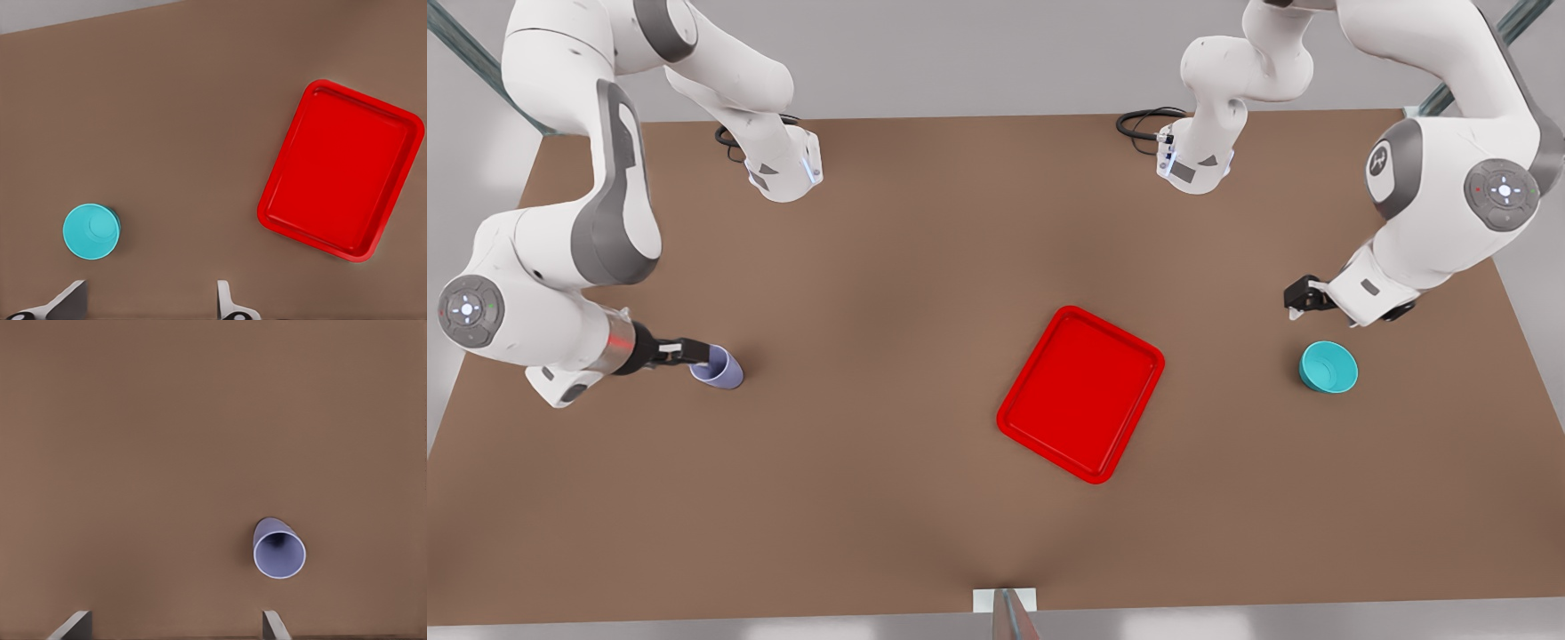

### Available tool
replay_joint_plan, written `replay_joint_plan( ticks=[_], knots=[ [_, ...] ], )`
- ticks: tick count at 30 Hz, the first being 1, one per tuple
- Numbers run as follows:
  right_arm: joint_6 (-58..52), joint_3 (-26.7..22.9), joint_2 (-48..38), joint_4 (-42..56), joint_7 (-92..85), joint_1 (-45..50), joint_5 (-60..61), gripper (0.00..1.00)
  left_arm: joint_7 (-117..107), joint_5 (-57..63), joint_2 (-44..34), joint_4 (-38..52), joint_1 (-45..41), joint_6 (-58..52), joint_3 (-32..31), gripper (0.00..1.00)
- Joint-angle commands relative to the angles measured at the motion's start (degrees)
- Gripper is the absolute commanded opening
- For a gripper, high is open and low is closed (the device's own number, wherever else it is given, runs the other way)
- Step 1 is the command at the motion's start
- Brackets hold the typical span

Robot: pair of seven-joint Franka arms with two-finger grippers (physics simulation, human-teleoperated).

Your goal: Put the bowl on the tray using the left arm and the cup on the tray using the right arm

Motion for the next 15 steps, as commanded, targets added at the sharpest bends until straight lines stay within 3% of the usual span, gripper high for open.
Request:
replay_joint_plan(
  ticks=[1, 3, 6, 9, 15],
  knots=[
    [0.0, 0.0, -0.1, -0.3, 0.0, -0.8, 0.0, 1.00, 0.0, 0.1, 0.1, 0.0, 0.3, -0.1, 0.1, 1.00],
    [0.2, 0.0, 0.0, -0.7, 0.0, -1.5, 0.0, 1.00, -0.2, -1.8, 1.0, -5.3, 6.0, 0.7, 0.0, 1.00],
    [0.4, 0.0, 0.1, -0.7, 0.0, -1.6, 0.0, 1.00, 15.7, -15.2, 14.0, -8.8, 23.1, 5.8, 0.0, 1.00],
    [0.4, 0.0, 0.0, -0.7, 0.0, -1.6, 0.0, 1.00, 32.8, -19.9, 25.5, -8.9, 31.5, 12.8, 0.0, 1.00],
    [0.3, 0.0, 0.1, -0.7, -0.1, -1.8, 0.1, 1.00, 33.4, -23.1, 30.9, -9.3, 33.2, 19.9, 0.1, 1.00]
  ],
)
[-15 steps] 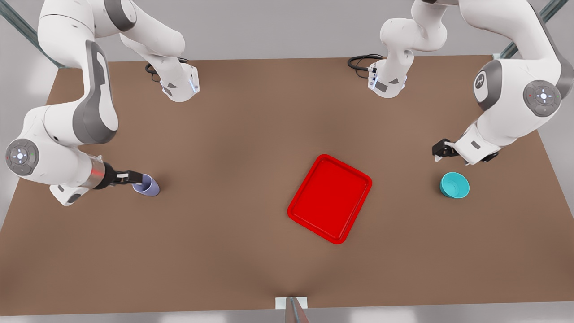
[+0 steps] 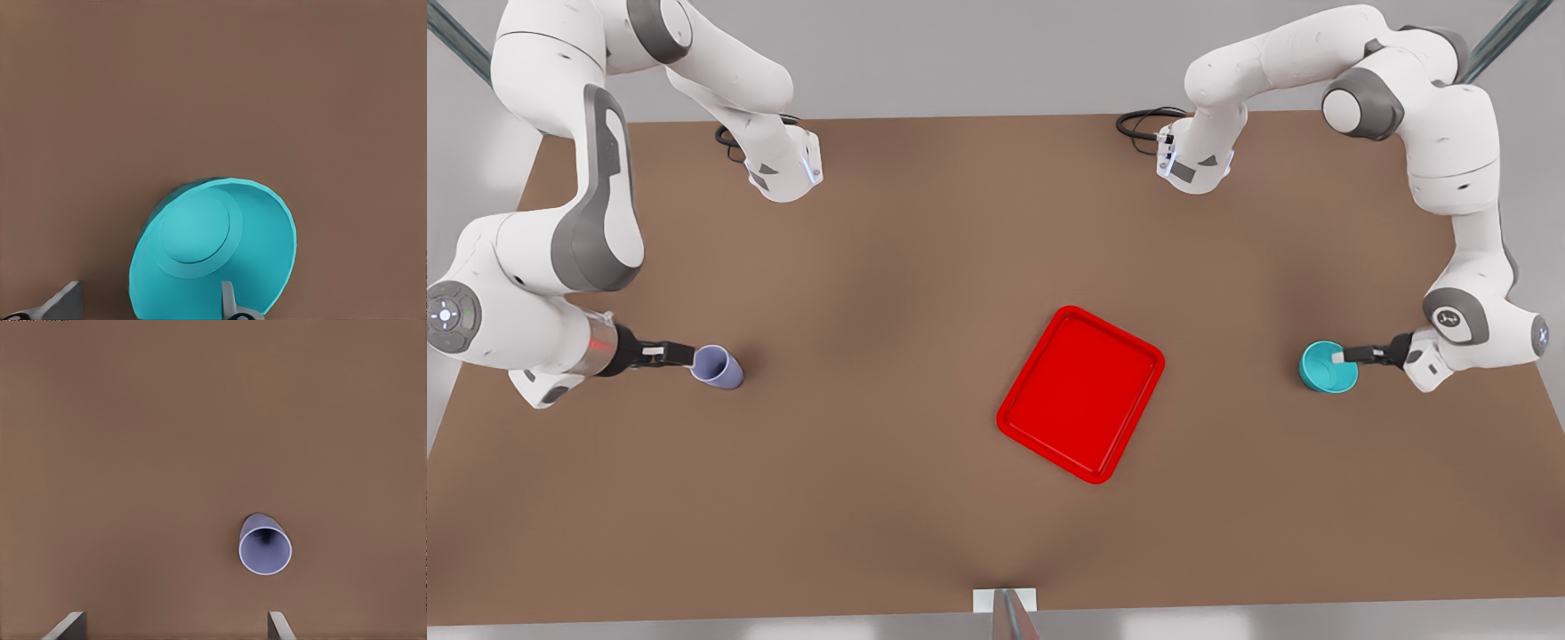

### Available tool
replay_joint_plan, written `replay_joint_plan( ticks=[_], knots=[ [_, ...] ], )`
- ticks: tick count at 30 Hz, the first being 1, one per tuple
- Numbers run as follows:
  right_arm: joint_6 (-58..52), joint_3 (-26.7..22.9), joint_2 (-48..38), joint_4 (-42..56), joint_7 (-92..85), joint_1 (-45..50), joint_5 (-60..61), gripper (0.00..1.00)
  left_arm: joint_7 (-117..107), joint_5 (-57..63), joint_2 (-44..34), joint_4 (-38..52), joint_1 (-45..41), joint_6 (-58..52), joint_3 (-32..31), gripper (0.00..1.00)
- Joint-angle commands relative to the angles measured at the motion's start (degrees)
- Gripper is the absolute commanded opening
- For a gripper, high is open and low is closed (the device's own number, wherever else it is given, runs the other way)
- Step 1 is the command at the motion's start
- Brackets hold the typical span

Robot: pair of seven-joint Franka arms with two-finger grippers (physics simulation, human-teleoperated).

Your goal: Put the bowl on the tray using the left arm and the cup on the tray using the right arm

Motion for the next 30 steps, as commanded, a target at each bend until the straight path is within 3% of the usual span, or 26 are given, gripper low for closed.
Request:
replay_joint_plan(
  ticks=[1, 4, 5, 6, 7, 8, 9, 17, 18, 25, 28, 30],
  knots=[
    [0.1, 0.0, 0.0, 0.0, 0.0, 0.1, 0.0, 1.00, 0.0, -2.1, 0.0, 0.0, 0.0, 0.0, 0.0, 1.00],
    [0.2, 0.1, -0.2, 0.3, -0.1, 0.7, -0.9, 1.00, -1.1, -2.1, 0.1, -0.2, 0.0, 0.0, 0.0, 0.95],
    [0.2, -0.6, -0.4, 0.4, -0.2, 1.0, -1.2, 1.00, -1.4, -2.7, 0.4, -0.2, 0.0, 0.0, 0.0, 0.83],
    [0.3, -7.5, -2.0, 0.1, -0.1, 7.6, -1.5, 1.00, -1.8, -2.7, 0.7, -0.2, 0.0, 0.1, 0.0, 0.71],
    [0.4, -11.1, -4.0, -1.0, 0.0, 11.2, -1.3, 1.00, -2.1, -2.9, 0.8, -0.2, 0.0, 0.2, 0.0, 0.61],
    [4.4, -13.1, -7.9, -7.3, -0.1, 11.9, -1.0, 1.00, -3.3, -2.9, 0.9, -0.2, 0.0, 0.4, 0.0, 0.58],
    [8.9, -19.2, -12.3, -13.8, -0.1, 17.8, -0.8, 1.00, -4.2, -2.8, 0.9, -0.2, 0.0, 0.5, 0.0, 0.52],
    [8.3, -18.8, -9.3, -10.6, 0.0, 19.1, -0.3, 1.00, -4.9, -2.8, 1.8, -0.1, 0.0, 2.2, 0.0, 0.29],
    [8.4, -18.8, -9.2, -10.6, 0.0, 19.0, -0.3, 1.00, -4.9, -2.8, 1.8, -0.2, 0.0, 2.2, 0.0, 0.23],
    [9.4, -18.7, -9.1, -10.6, 0.4, 19.1, 1.2, 1.00, -8.6, -2.6, -0.4, 0.0, -0.7, 0.4, -0.7, 0.21],
    [9.4, -18.6, -9.1, -10.7, 0.1, 19.0, 1.3, 1.00, -14.9, -3.0, -6.8, 0.4, -9.0, -5.0, -1.9, 0.21],
    [9.3, -18.6, -9.2, -10.7, 0.0, 19.0, 1.3, 1.00, -28.3, -3.2, -10.0, 1.5, -18.9, -5.0, -2.5, 0.21]
  ],
)
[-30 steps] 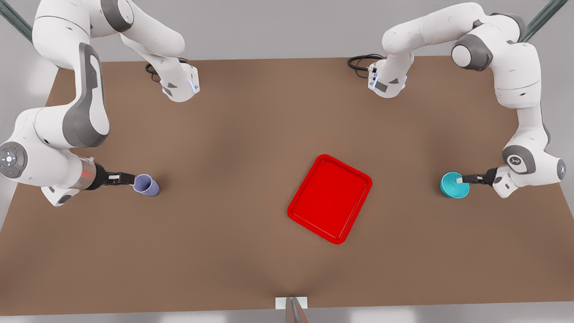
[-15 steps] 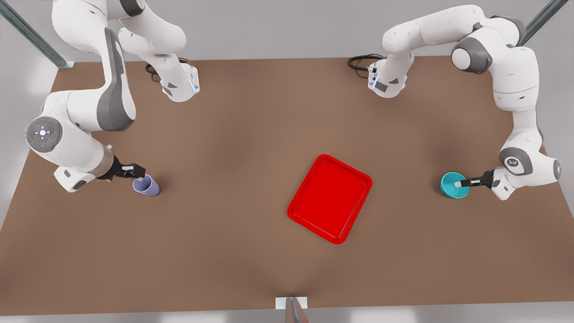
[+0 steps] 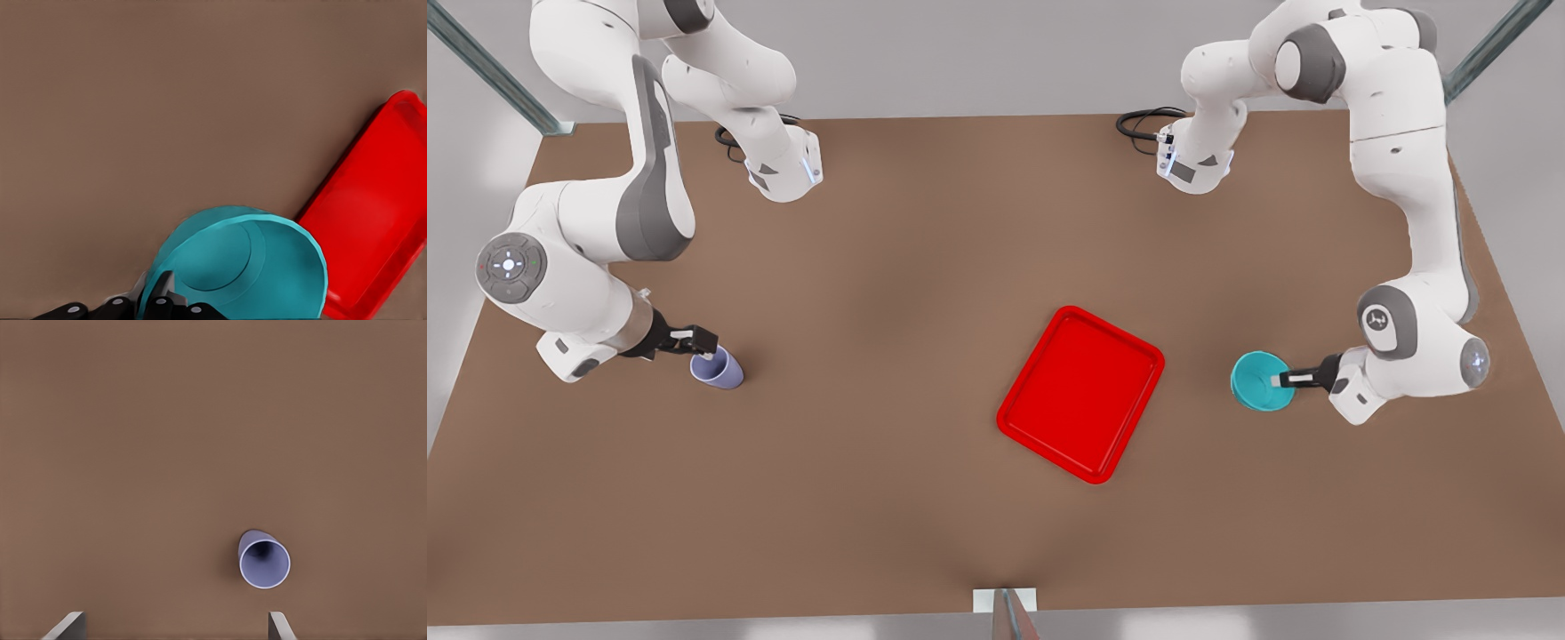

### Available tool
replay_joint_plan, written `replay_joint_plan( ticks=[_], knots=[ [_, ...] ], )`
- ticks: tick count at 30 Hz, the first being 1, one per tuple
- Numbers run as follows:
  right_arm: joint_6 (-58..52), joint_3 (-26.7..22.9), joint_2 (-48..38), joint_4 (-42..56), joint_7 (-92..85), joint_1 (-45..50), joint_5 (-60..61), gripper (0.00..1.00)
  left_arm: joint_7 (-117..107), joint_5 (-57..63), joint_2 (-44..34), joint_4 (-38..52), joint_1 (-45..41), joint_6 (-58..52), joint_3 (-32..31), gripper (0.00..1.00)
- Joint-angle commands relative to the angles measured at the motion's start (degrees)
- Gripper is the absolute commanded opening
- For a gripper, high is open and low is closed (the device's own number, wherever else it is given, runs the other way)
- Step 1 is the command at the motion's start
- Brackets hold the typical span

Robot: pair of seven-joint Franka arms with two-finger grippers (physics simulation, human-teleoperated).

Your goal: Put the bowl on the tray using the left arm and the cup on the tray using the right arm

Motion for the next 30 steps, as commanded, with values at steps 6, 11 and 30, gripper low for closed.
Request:
replay_joint_plan(
  ticks=[6, 11, 30],
  knots=[
    [0.0, 0.0, 0.1, -0.1, 0.0, -0.1, 0.0, 1.00, -17.1, -2.9, 3.0, 2.1, -7.7, 0.4, -8.8, 0.21],
    [-0.2, 0.0, 0.1, -0.1, 0.0, -0.1, 0.0, 1.00, -16.6, -1.3, 3.1, -5.7, -10.5, 7.3, -9.1, 0.21],
    [-0.2, 0.0, 0.1, -0.1, -0.1, -0.4, 1.1, 1.00, -4.9, 20.3, -13.9, 7.9, -8.2, -18.7, -2.3, 1.00]
  ],
)
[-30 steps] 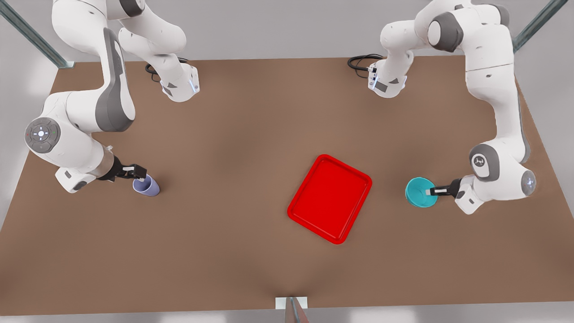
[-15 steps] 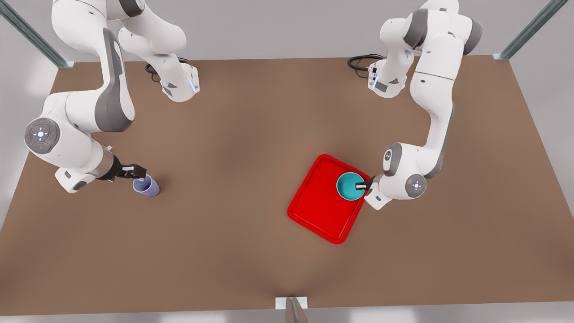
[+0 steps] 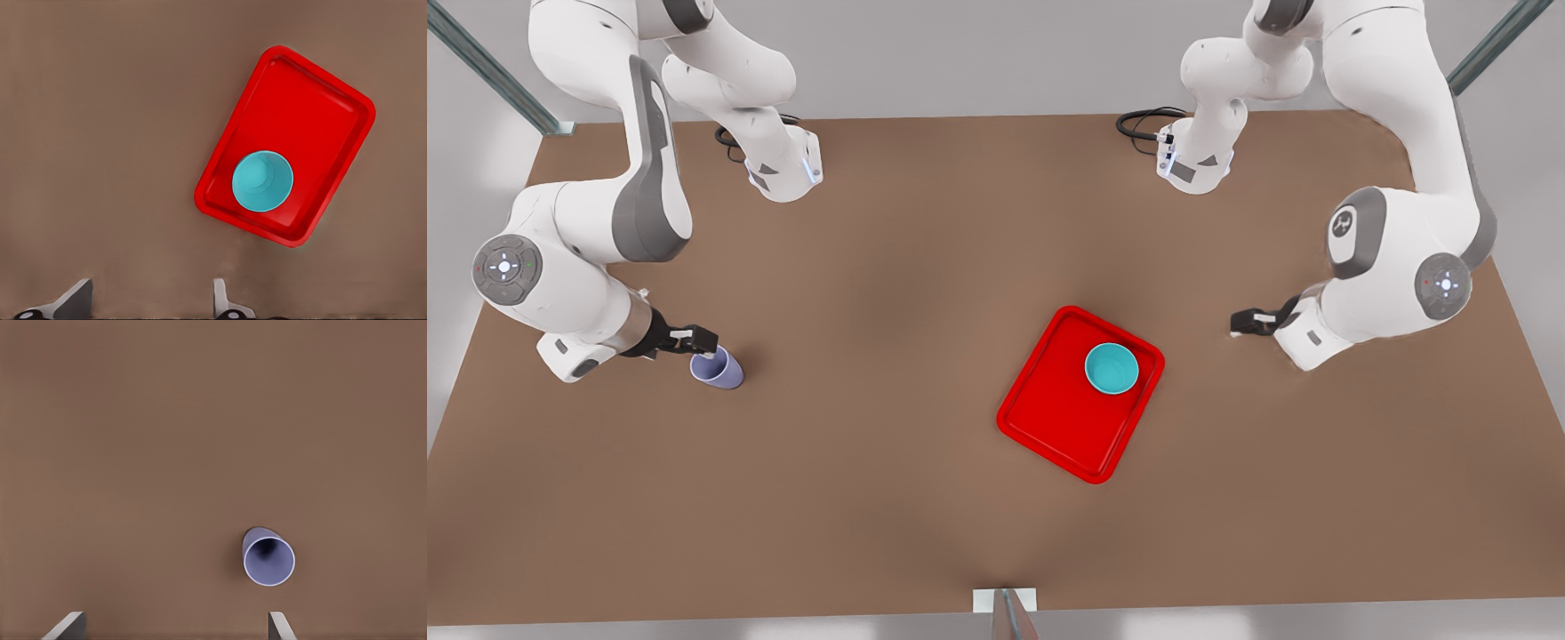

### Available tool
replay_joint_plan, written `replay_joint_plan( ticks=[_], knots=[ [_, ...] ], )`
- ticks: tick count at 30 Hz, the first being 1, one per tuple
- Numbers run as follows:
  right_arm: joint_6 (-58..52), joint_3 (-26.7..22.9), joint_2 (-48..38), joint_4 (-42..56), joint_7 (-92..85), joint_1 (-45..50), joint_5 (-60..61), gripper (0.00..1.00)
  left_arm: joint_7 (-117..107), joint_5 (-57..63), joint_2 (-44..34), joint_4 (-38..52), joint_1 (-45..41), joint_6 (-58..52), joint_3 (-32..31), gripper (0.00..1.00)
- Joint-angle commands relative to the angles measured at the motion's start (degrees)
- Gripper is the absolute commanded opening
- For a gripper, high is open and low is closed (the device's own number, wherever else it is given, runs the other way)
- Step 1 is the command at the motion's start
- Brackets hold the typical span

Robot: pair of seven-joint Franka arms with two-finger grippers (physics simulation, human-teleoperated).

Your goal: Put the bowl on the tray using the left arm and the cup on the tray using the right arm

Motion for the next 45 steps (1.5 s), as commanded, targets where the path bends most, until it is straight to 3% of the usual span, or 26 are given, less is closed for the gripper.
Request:
replay_joint_plan(
  ticks=[1, 13, 17, 20, 23, 27, 32, 40, 41, 43, 45],
  knots=[
    [0.0, 0.0, 0.0, 0.0, 0.0, 0.0, 0.0, 1.00, 0.1, 10.6, -1.4, 0.1, 0.0, -1.3, 0.0, 1.00],
    [0.2, -0.3, -0.1, -1.0, 0.1, -0.4, -0.5, 1.00, 0.4, 12.8, -5.0, 2.1, 0.0, -4.6, -0.4, 1.00],
    [2.8, -0.7, 4.3, -3.2, -0.7, -7.3, -0.5, 1.00, 0.4, 12.8, -5.0, 2.1, 0.0, -4.8, -0.2, 1.00],
    [14.0, -0.7, 3.3, -14.7, -11.4, -13.3, -0.1, 1.00, 0.4, 12.7, -4.8, 2.1, 0.0, -5.0, -0.2, 1.00],
    [24.2, -0.5, -1.4, -27.3, -12.2, -13.1, 0.0, 1.00, 0.1, 12.6, -4.4, 2.1, 0.0, -4.9, -0.3, 1.00],
    [29.7, -0.6, 3.6, -27.0, -12.3, -11.9, 0.0, 1.00, 0.1, 12.6, -4.2, 2.1, -0.1, -4.9, -0.7, 1.00],
    [34.5, -0.9, 1.3, -34.0, -12.3, -11.7, 0.0, 1.00, -0.4, 12.1, -4.2, 2.1, -0.1, -5.4, -0.7, 1.00],
    [35.9, -2.8, 4.9, -34.3, -12.3, -11.8, 0.1, 1.00, -0.5, 12.1, -4.3, 2.1, -0.2, -5.7, -0.8, 1.00],
    [35.9, -2.8, 5.2, -34.4, -12.3, -11.8, 0.1, 0.98, -0.5, 12.1, -4.3, 2.1, -0.2, -5.7, -0.7, 1.00],
    [35.7, -2.6, 5.3, -34.4, -12.2, -11.7, 0.1, 0.76, -0.5, 12.1, -4.3, 2.1, -0.2, -5.7, -0.8, 1.00],
    [35.6, -2.5, 6.3, -34.4, -12.2, -11.3, 0.1, 0.41, -0.5, 12.1, -4.3, 2.1, -0.2, -5.7, -0.8, 1.00]
  ],
)
